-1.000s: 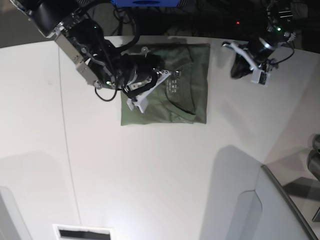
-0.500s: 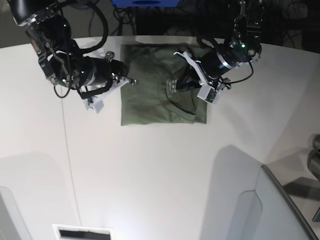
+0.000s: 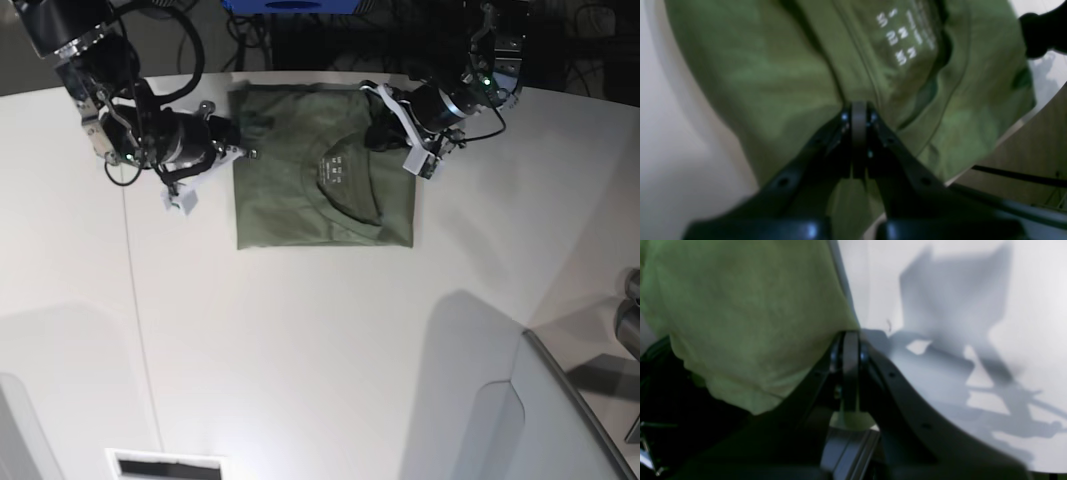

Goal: Layout the t-shirt on the table in an organized manner, then fold the t-shirt properly
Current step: 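Press both grippers along the folded shirt's sides to square it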

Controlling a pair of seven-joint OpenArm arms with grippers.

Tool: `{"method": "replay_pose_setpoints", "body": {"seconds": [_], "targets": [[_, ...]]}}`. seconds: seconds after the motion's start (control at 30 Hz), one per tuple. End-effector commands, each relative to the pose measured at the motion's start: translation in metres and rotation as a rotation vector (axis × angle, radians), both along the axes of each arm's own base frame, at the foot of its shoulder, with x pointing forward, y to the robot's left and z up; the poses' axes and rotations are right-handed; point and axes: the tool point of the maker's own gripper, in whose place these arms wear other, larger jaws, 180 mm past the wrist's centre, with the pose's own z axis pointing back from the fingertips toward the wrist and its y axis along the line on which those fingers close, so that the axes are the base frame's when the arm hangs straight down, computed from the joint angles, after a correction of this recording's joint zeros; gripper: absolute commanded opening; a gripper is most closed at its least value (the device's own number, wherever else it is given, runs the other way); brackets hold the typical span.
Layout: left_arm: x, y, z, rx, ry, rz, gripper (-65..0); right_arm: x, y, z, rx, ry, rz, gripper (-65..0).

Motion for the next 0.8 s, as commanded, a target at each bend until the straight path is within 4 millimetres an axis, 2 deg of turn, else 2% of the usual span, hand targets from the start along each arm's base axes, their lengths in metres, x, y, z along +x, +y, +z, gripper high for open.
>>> {"method": "replay_pose_setpoints", "body": {"seconds": [0.0,0.1,0.2,0.3,0.43,0.53,0.7,0.77], "targets": [[0.008,0.002,0.008,0.003,-0.042,-0.005,-65.0,0.009,-0.007,0.005,-0.022,-0.04,-0.007,-64.8],[0.011,0.003,0.01,0.029,-0.057,-0.007,-65.0,0.017,0.007,0.03,0.023,-0.11,0.021,-65.0],[0.021,0.006,0.024,0.045,-0.102,0.009,-65.0,0.016,0.021,0.053,0.065,-0.101,0.034,-65.0],[0.036,0.025,0.047,0.069,-0.175,0.06,-65.0,0.023,0.026,0.072,0.072,-0.093,-0.005,-64.7],[0.035,0.047,0.058,0.111,-0.202,0.101,-65.0,0.048,0.027,0.088,0.073,-0.149,-0.003,-64.7],[0.027,0.071,0.055,0.151,-0.184,0.134,-65.0,0.073,0.033,0.092,0.067,-0.179,0.008,-64.7],[0.003,0.101,0.043,0.207,-0.125,0.147,-65.0,0.105,0.049,0.082,0.076,-0.182,0.053,-64.8],[-0.009,0.109,0.038,0.22,-0.098,0.161,-65.0,0.116,0.048,0.079,0.071,-0.191,0.075,-64.8]]}}
